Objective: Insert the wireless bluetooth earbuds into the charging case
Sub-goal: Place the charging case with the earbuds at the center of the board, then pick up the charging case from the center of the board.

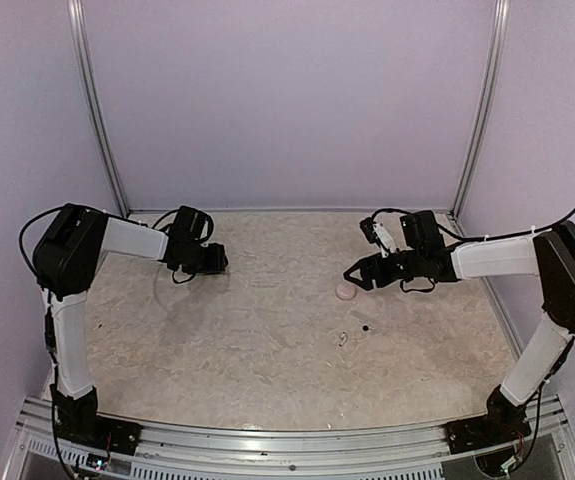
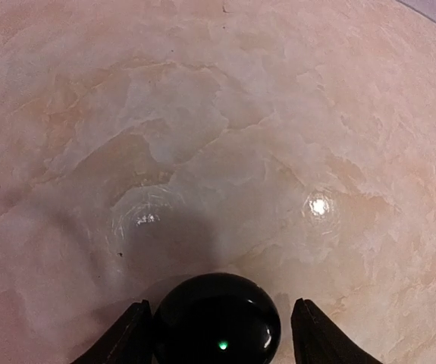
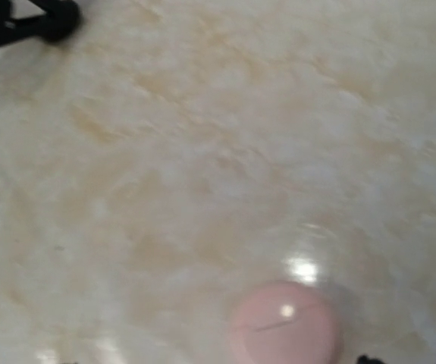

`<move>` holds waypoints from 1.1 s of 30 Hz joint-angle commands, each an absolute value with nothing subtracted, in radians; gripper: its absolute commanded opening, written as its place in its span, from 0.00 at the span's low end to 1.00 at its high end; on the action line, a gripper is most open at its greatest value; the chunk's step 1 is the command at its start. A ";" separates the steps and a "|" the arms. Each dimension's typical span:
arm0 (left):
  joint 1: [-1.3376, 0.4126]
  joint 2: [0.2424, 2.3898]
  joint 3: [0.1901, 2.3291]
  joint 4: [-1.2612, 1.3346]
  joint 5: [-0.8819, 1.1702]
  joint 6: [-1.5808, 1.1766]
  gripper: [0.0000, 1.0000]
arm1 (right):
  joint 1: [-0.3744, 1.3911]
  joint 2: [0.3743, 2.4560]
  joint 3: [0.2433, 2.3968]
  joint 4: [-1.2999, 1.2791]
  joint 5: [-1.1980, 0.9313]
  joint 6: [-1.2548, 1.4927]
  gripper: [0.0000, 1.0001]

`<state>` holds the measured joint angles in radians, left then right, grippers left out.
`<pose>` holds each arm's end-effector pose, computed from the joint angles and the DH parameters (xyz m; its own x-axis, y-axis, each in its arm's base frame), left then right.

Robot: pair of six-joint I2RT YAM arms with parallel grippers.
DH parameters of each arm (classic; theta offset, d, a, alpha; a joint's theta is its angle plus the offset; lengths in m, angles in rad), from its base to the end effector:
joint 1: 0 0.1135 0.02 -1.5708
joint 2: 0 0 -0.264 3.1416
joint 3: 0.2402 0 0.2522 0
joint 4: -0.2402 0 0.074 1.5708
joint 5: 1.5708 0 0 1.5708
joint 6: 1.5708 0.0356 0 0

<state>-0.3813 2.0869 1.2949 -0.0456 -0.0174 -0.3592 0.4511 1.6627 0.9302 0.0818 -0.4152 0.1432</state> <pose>0.4071 -0.1626 0.1295 -0.7727 -0.0689 -0.6311 0.0958 0.9701 -0.2232 0.3099 0.1661 0.1926 -0.6377 -0.1638 -0.7526 -0.6029 0.7143 0.3554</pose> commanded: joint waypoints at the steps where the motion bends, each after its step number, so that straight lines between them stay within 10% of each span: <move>1: -0.384 2.101 1.301 -0.076 -0.006 -0.366 0.68 | 0.406 1.741 0.981 0.056 -0.454 0.067 0.78; 11: -0.407 1.981 1.294 -0.074 -0.010 -0.353 0.99 | 0.406 1.884 1.124 -0.084 -0.490 -0.104 0.71; 33: -0.527 1.501 1.023 0.251 -0.209 -0.292 0.99 | 0.471 2.065 1.332 -0.320 -0.377 -0.229 0.61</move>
